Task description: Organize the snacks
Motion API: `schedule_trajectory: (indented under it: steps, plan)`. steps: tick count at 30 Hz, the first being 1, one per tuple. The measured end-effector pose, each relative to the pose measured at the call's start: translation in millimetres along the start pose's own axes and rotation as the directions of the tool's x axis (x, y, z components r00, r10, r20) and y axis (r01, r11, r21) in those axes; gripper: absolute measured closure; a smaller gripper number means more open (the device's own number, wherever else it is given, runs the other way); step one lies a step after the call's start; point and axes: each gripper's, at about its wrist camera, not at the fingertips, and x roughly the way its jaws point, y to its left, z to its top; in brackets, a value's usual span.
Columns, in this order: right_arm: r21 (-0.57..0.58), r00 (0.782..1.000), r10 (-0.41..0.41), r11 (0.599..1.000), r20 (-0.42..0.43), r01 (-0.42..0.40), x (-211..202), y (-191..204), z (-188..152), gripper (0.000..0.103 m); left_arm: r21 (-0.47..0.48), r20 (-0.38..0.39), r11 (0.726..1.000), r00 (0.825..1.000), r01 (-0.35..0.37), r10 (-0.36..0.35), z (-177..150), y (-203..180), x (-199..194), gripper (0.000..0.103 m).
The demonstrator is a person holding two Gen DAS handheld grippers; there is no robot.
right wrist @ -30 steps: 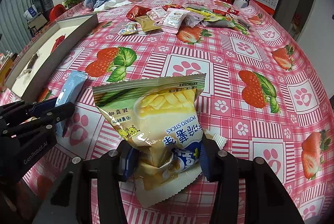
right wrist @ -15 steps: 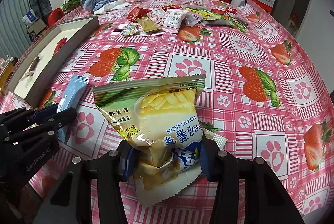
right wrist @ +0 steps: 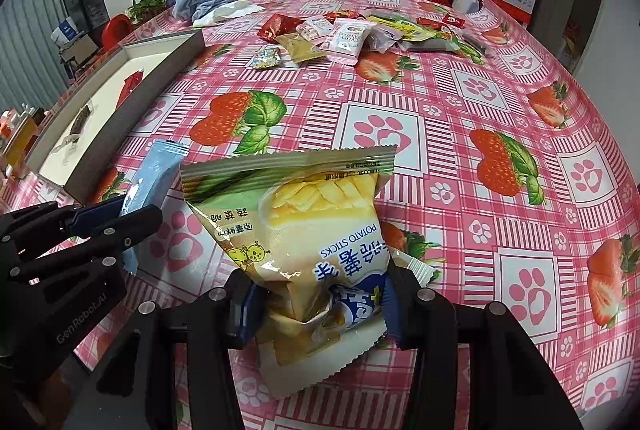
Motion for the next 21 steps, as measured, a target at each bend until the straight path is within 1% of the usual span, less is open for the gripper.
schedule_trajectory:
  steps: [9,13,21]
  plan:
    - [-0.017,1.0,0.006,1.0,0.013,-0.005,-6.3,7.1,0.3,0.053,-0.012,-0.001,1.0,1.0,-0.002,0.002,-1.3,3.7,-3.3,0.078]
    - [-0.026,1.0,0.024,0.999,0.01,-0.023,-7.4,12.6,1.2,0.053,-0.02,0.008,1.0,1.0,0.0,0.0,0.1,5.4,-7.2,0.078]
    - [-0.044,0.999,0.032,0.999,0.024,-0.031,-12.7,21.5,6.4,0.053,-0.031,0.009,1.0,1.0,-0.001,0.001,1.5,8.5,-10.1,0.078]
